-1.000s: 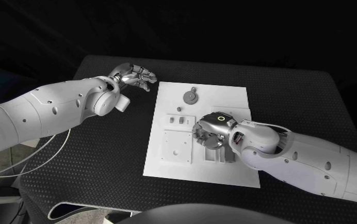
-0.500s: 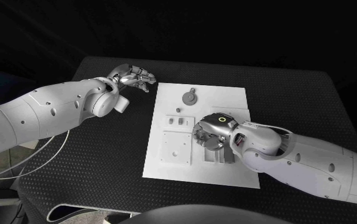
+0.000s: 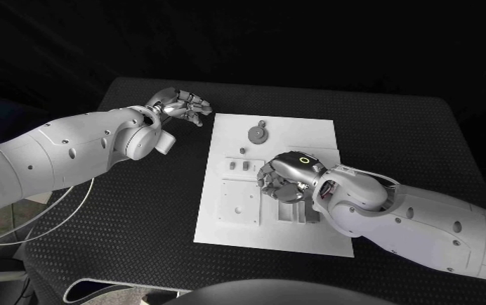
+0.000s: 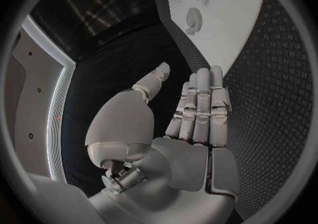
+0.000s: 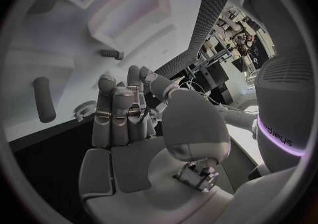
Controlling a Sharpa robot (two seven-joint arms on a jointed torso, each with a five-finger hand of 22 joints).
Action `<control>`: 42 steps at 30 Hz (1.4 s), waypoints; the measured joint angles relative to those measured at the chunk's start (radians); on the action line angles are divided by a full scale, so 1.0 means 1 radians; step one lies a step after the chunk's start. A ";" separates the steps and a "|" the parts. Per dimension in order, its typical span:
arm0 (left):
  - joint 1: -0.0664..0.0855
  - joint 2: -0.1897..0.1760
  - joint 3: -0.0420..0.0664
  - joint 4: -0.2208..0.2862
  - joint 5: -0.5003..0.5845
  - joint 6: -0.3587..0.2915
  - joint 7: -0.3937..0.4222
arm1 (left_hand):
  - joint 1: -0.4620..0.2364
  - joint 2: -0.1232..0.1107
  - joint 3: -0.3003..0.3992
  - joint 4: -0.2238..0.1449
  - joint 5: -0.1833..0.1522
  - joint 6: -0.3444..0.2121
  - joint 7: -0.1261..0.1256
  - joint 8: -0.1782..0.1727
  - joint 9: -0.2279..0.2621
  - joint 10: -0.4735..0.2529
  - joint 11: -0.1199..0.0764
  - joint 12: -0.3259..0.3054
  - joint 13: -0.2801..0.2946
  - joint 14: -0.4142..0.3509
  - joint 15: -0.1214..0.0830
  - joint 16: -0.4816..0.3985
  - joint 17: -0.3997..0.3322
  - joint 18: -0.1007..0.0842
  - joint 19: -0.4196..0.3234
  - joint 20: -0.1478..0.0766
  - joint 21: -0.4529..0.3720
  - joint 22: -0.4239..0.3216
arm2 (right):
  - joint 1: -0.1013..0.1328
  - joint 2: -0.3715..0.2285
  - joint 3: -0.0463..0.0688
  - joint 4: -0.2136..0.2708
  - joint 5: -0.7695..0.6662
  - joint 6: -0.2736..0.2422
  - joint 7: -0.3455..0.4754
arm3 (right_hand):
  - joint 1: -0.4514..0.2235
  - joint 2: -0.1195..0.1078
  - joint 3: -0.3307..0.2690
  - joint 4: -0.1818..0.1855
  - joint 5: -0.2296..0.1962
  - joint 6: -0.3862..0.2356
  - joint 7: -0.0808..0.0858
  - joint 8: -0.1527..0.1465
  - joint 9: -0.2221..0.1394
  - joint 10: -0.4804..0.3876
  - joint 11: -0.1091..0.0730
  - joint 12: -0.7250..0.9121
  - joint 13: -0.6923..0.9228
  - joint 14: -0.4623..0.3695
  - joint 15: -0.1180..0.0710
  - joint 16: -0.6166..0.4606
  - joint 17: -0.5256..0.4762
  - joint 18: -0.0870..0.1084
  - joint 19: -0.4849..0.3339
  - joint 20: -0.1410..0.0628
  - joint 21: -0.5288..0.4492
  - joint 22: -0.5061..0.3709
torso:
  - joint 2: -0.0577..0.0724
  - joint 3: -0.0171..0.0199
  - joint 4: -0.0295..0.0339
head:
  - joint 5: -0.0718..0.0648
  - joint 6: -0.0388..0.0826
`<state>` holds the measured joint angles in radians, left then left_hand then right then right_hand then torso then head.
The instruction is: Assemble the parts on the task board
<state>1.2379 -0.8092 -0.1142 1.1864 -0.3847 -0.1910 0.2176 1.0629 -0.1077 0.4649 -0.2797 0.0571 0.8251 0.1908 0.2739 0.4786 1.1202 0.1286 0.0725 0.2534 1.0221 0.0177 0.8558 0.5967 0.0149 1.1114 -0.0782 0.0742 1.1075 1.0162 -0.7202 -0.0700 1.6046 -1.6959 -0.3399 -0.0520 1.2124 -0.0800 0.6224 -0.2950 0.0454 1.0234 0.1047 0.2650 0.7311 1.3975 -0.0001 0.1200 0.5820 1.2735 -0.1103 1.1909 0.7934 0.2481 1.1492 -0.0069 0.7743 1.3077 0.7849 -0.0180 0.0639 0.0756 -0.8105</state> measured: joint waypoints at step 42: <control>0.000 -0.002 0.000 0.001 0.000 0.002 -0.003 | 0.000 0.000 0.000 0.000 0.000 -0.001 -0.001 0.000 -0.001 0.000 0.000 0.000 0.000 -0.001 0.001 0.000 0.000 0.000 -0.002 0.002 0.000 -0.001 | 0.022 0.004 0.013 -0.011 -0.216 0.163 -0.085 | -0.068 -0.106 -0.017 0.008 0.000 -0.029 0.006 -0.055 -0.075 -0.151 0.004 0.318 0.469 -0.046 0.009 0.094 0.039 0.007 -0.027 0.019 0.025 0.000 | 0.000 -0.0009 -0.0006 | 0.000 -0.005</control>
<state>1.2378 -0.8110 -0.1143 1.1873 -0.3850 -0.1891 0.2145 1.0629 -0.1077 0.4649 -0.2797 0.0571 0.8244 0.1900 0.2740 0.4778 1.1201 0.1287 0.0725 0.2531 1.0215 0.0183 0.8558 0.5964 0.0150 1.1097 -0.0765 0.0742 1.1067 1.0383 -0.7164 -0.0572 1.5939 -1.9123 -0.1765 -0.1368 1.1448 -0.1862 0.6058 -0.2868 0.0456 0.9948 0.1103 0.2098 0.6556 1.2468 0.0036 0.4377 1.0511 1.2279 -0.1011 1.2853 0.8322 0.2556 1.1222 0.0125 0.7997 1.3075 0.7849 -0.0189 0.0634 0.0755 -0.8154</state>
